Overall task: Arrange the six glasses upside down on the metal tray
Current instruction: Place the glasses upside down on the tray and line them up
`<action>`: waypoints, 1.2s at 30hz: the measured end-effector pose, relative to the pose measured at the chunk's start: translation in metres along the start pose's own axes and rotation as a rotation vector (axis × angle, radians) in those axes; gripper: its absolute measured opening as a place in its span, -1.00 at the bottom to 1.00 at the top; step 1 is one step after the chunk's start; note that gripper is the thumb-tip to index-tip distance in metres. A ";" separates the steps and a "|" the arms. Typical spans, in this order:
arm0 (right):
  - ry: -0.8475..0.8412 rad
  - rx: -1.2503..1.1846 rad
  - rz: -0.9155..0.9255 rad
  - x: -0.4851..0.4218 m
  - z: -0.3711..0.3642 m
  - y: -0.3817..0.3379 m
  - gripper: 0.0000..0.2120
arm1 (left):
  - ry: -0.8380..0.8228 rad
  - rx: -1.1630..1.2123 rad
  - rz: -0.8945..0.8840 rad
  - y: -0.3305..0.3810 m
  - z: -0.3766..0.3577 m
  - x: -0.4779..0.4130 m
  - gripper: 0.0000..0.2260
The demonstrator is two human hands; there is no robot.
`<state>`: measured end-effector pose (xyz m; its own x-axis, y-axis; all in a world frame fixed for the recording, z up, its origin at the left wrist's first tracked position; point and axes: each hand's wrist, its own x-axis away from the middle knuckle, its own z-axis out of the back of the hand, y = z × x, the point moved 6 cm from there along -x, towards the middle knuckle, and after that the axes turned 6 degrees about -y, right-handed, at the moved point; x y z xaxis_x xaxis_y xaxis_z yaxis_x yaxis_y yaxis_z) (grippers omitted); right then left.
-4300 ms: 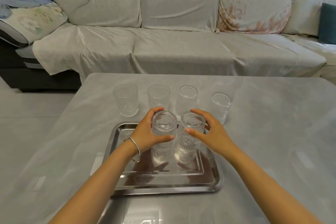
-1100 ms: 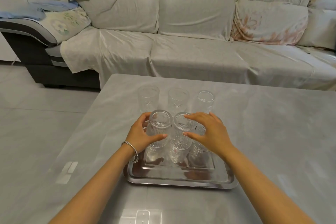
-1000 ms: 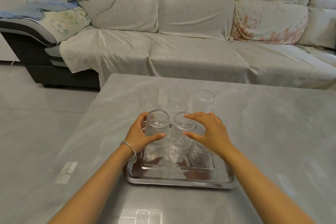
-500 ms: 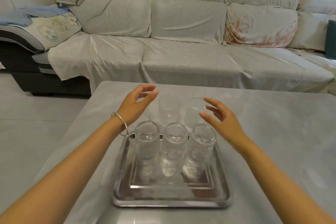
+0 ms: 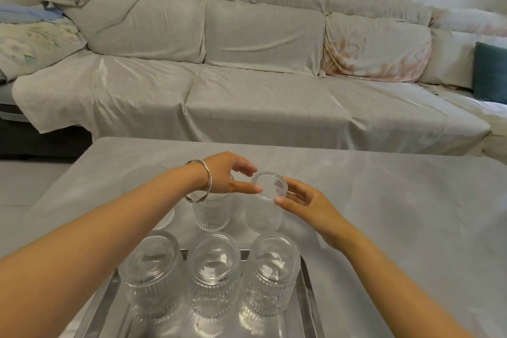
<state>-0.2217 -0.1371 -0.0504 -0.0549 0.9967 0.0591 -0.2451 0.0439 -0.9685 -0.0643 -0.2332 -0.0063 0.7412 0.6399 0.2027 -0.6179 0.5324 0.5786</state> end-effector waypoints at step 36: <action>0.103 0.006 0.323 0.173 -0.037 -0.132 -0.49 | 0.405 0.409 -0.355 0.122 -0.014 0.190 -0.54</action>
<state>-0.1631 0.0318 0.0791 -0.0323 0.9607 -0.2756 -0.2371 -0.2753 -0.9317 -0.0019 -0.0389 0.0917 0.6748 0.6646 -0.3208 -0.1471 0.5472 0.8240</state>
